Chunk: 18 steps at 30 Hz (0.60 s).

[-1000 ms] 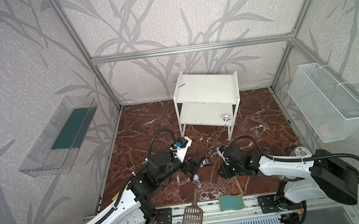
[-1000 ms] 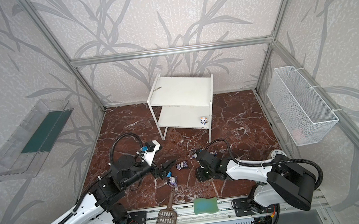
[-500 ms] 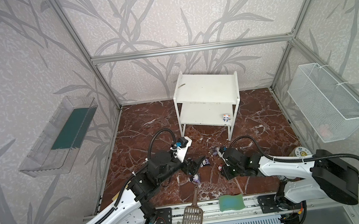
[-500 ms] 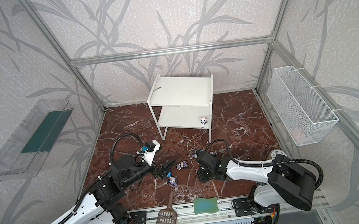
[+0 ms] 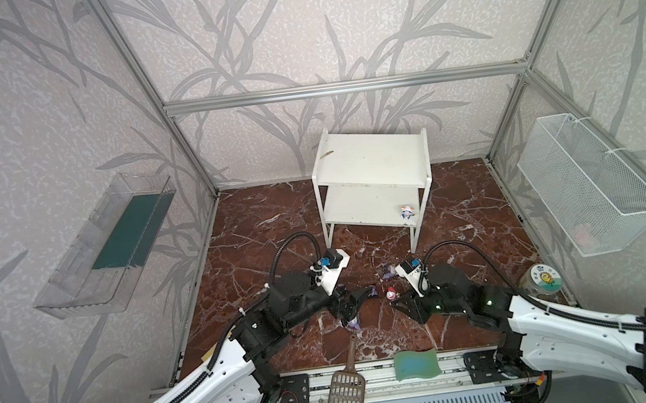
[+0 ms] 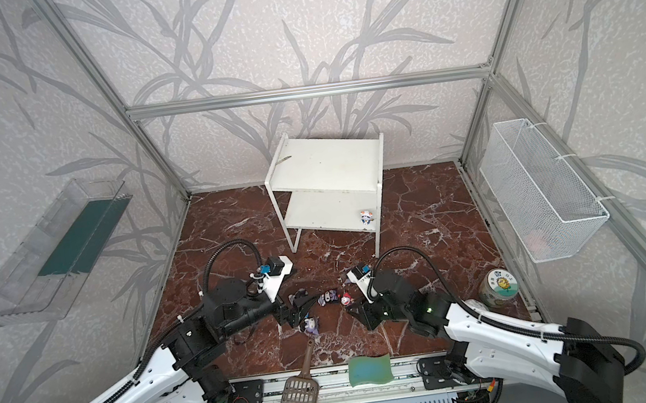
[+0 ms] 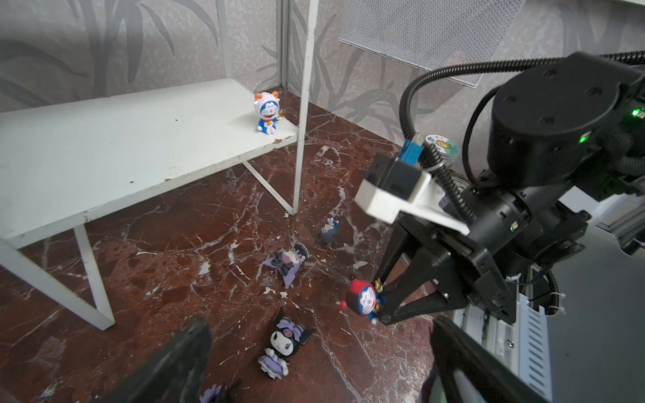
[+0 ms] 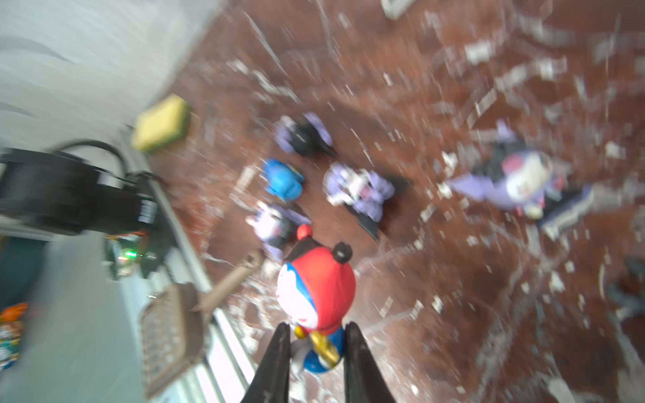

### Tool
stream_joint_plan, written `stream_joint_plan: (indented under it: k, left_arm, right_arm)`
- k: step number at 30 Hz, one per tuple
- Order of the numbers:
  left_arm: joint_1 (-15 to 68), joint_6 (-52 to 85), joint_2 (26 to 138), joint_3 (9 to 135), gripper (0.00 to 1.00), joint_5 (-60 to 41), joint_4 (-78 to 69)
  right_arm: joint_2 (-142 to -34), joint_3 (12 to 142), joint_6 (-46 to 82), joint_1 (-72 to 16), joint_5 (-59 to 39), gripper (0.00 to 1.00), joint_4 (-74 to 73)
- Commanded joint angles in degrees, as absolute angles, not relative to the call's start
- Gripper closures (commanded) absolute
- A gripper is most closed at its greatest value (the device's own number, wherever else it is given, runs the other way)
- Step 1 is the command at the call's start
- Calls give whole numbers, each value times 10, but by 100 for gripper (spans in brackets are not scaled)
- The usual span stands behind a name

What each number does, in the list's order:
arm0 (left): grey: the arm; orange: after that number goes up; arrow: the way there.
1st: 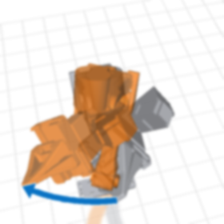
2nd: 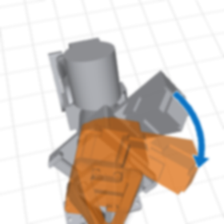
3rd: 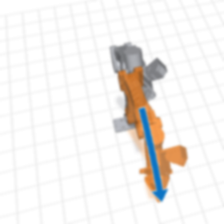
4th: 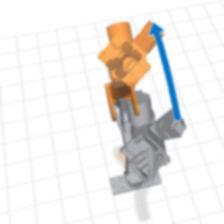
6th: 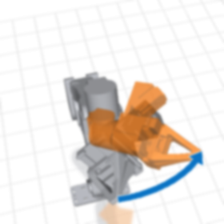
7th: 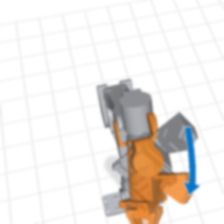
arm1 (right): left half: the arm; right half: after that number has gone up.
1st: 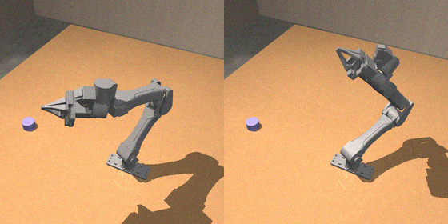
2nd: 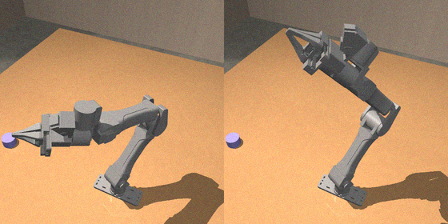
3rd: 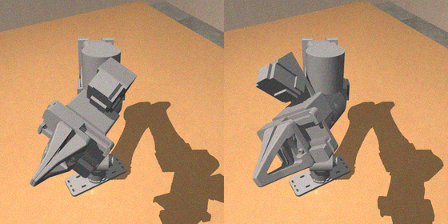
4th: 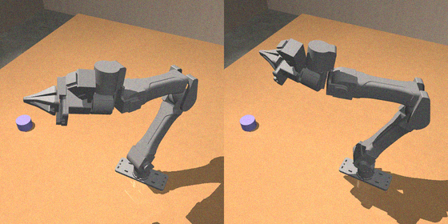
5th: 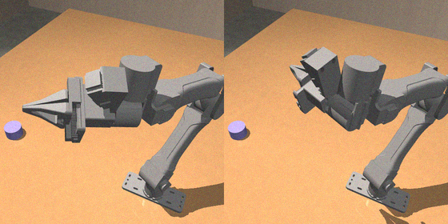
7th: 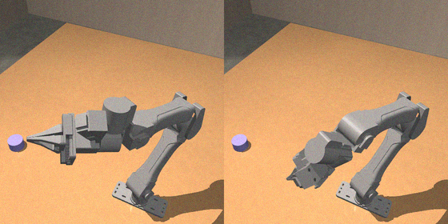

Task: Place and organize the plastic toys onto the shelf
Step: 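Bring the red-hat figure toward the left gripper while the left gripper approaches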

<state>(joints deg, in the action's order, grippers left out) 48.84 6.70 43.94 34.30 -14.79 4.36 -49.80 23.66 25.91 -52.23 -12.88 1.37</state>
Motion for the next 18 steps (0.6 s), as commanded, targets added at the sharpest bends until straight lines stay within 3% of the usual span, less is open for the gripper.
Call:
stream_joint_plan:
  k: [1, 8, 18]
  left_arm:
    - [491, 73, 458, 375, 1, -214, 41]
    - [494, 71, 512, 414, 4, -278, 55]
    - [510, 66, 592, 464, 15, -329, 69]
  right_arm:
    - [-433, 211, 235, -524, -160, 81, -40]
    - [-351, 204, 210, -525, -175, 82, -32]
    - [-341, 214, 192, -527, -191, 83, -40]
